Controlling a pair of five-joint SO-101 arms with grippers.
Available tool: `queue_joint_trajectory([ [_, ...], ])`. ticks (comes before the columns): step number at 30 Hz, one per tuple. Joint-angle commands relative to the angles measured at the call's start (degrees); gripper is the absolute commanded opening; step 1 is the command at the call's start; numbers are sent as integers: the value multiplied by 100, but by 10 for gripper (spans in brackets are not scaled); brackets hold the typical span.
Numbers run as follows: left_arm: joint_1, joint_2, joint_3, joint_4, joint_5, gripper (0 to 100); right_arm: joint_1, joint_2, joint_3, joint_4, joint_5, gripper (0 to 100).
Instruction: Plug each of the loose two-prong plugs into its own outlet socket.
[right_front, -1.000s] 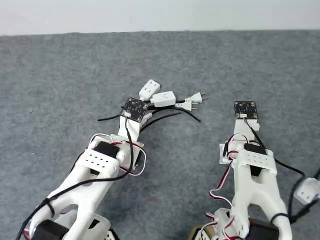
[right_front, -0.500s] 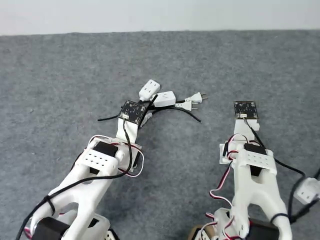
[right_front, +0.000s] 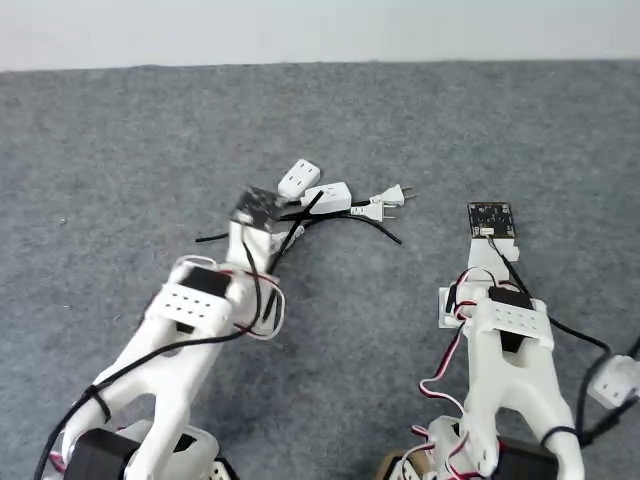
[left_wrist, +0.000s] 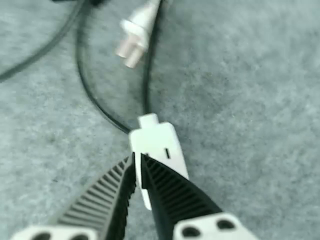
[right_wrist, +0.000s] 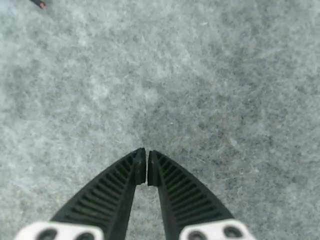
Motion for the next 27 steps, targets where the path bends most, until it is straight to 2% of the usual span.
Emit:
queue_joint_trajectory([
  [1, -246, -79, -409, 132, -26, 16, -66, 13, -316, 4, 26, 9],
  [7, -281, -79, -444, 132, 0, 29, -66, 13, -316, -4, 18, 9],
  [13, -1284, -554, -356, 123, 598, 198, -224, 22, -396, -136, 70, 9],
  [17, -1793, -1055, 224, -149, 668, 216, -321, 163, -703, -585, 53, 9],
  [21, -2374, -1442, 848, -615, 668, 216, -620, 1174, -1688, -646, 62, 9],
  [27, -2971, -1459, 1042, -651, 624, 217, -831, 2967, -3754, -338, 70, 9],
])
